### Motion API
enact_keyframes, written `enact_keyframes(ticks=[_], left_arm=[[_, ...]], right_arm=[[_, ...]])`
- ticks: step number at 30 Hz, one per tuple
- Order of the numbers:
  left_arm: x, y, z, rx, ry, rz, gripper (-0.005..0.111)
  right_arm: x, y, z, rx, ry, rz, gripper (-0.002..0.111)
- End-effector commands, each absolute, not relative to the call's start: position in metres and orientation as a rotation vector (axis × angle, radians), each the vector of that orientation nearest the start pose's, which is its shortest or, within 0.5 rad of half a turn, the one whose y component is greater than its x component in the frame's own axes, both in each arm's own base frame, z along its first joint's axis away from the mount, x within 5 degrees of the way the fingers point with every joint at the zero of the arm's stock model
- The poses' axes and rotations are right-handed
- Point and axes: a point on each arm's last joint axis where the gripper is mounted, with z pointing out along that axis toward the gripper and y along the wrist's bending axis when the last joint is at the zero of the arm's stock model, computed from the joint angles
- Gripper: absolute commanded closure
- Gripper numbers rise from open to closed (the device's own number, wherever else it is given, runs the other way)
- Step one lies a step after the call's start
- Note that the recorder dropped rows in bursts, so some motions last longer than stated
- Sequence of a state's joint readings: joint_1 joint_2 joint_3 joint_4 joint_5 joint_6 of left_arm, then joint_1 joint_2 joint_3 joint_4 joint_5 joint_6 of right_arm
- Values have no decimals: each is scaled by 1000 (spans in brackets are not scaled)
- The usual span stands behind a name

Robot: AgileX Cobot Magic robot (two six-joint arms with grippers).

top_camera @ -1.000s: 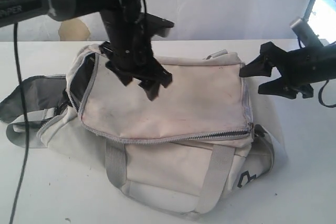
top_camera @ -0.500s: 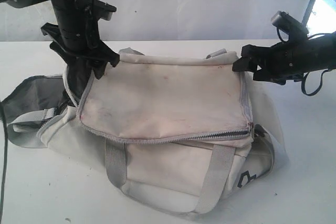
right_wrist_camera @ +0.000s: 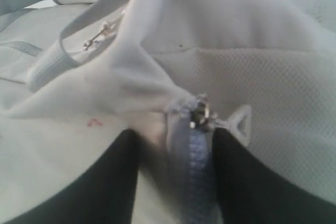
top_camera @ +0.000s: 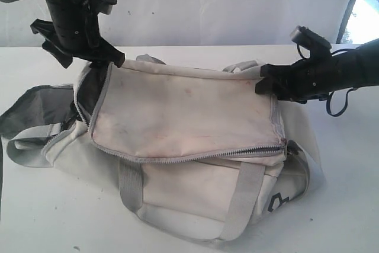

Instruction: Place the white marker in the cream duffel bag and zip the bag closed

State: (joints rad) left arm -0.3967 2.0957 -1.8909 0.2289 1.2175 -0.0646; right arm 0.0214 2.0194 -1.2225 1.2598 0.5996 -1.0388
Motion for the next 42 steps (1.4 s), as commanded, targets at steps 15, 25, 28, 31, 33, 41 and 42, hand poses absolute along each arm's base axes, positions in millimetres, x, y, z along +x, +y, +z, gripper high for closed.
enact_keyframes(ticks=[15,25,28,31,33,41,42], left_arm=[[459,-155,266,290,2617,-206,106],[480,-178,273,319,2327,-534,105],[474,-169,274,481,2380,-361,62],[467,-161,290,504,2382,-276,21],[457,-157,312,518,2358,-252,3],[401,-170,347,754,2519,-292,28],[397,-176,346,800,2526,-298,31]], right_arm=[[370,34,181,95,2639,646,108],[336,52,187,385,2574,722,108],[333,57,186,367,2592,740,108],[334,57,186,368,2591,739,108],[334,57,186,363,2589,735,108],[333,58,186,359,2597,745,108],[333,58,186,357,2600,749,108]])
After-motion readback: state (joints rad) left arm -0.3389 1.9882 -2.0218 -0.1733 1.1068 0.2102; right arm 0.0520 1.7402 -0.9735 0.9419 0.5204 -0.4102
